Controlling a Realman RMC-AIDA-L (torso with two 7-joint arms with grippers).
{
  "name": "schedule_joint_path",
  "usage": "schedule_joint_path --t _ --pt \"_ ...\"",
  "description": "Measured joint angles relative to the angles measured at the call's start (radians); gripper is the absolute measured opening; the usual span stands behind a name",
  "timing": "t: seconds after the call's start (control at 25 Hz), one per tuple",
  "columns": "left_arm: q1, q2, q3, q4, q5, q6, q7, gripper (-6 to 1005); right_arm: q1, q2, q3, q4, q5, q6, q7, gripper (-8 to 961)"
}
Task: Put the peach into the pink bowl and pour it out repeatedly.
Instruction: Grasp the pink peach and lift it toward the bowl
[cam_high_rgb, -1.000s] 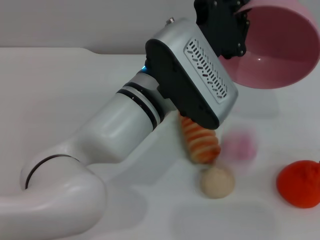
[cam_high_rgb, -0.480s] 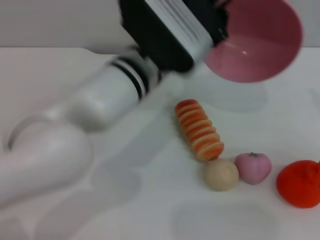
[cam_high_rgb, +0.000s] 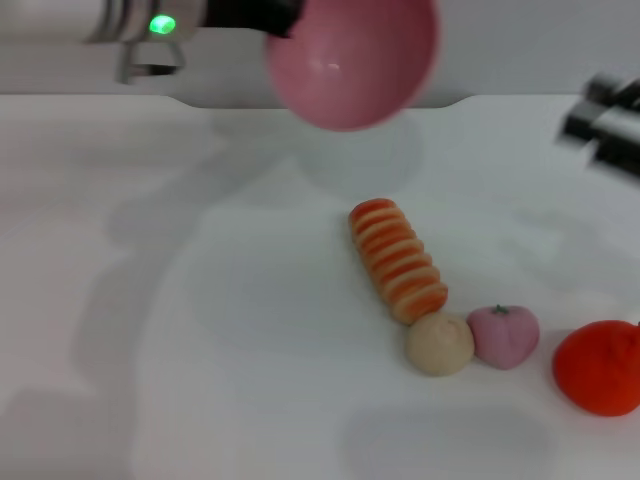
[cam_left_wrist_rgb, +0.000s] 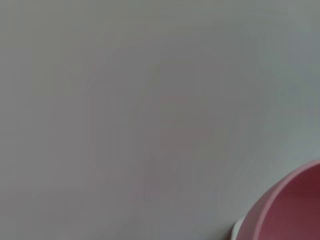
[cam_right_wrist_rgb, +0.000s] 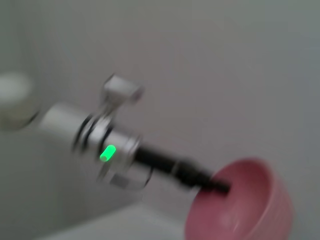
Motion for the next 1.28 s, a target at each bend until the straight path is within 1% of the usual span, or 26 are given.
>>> schedule_joint_path --t 0.08,0.12,0.16,0.2,0.24,0.28,0.36,0.48,0.56,0.76,0.8,0.92,0.96,1.12,1.28 --pt "0.0 0.0 0.0 0.0 0.0 0.0 0.0 51 0.011 0.001 -0.038 -0.1 -0.109 -0.042 0.103 474" --pt "-0.086 0.011 -0.309 -0.081 0.182 0.262 -0.029 51 0.022 0.001 -0.057 -0.148 -0.182 -0.065 0.164 475" --pt "-0.088 0.02 -0.355 -0.076 0.247 0.312 -0.054 51 0.034 0.001 -0.072 -0.187 -0.247 -0.085 0.214 475" --pt "-0.088 0.02 -0.355 -0.076 0.247 0.312 -0.054 51 0.048 0.001 -0.092 -0.218 -0.318 -0.104 0.268 475" --pt "-0.083 0.031 -0.367 -0.07 0.28 0.337 -0.078 51 0.065 0.001 -0.121 -0.252 -0.412 -0.119 0.335 475" --pt "-0.083 0.031 -0.367 -0.07 0.28 0.337 -0.078 51 0.081 0.002 -0.151 -0.278 -0.493 -0.129 0.391 475" --pt "-0.066 0.04 -0.372 -0.067 0.288 0.353 -0.094 51 0.116 0.002 -0.225 -0.298 -0.64 -0.127 0.485 475" --pt "-0.048 0.043 -0.374 -0.066 0.292 0.362 -0.1 51 0.163 0.003 -0.329 -0.284 -0.826 -0.116 0.595 474" --pt "-0.041 0.042 -0.372 -0.069 0.292 0.364 -0.1 51 0.18 0.004 -0.38 -0.262 -0.9 -0.093 0.637 473" --pt "-0.031 0.036 -0.368 -0.071 0.293 0.369 -0.101 51 0.183 0.004 -0.41 -0.23 -0.928 -0.041 0.654 470" --pt "-0.026 0.031 -0.368 -0.071 0.292 0.372 -0.099 51 0.183 0.004 -0.414 -0.22 -0.929 -0.031 0.654 470" --pt "-0.025 0.03 -0.368 -0.071 0.292 0.372 -0.098 51 0.186 0.004 -0.438 -0.172 -0.931 0.023 0.654 470" --pt "-0.021 0.025 -0.367 -0.069 0.292 0.375 -0.094 51 0.189 0.004 -0.446 -0.153 -0.931 0.046 0.654 470" --pt "-0.018 0.023 -0.368 -0.067 0.291 0.38 -0.092 51 0.209 0.002 -0.471 -0.087 -0.935 0.1 0.654 469" --pt "-0.015 0.022 -0.368 -0.063 0.291 0.381 -0.091 51 0.234 0.004 -0.481 -0.034 -0.952 0.121 0.657 469"
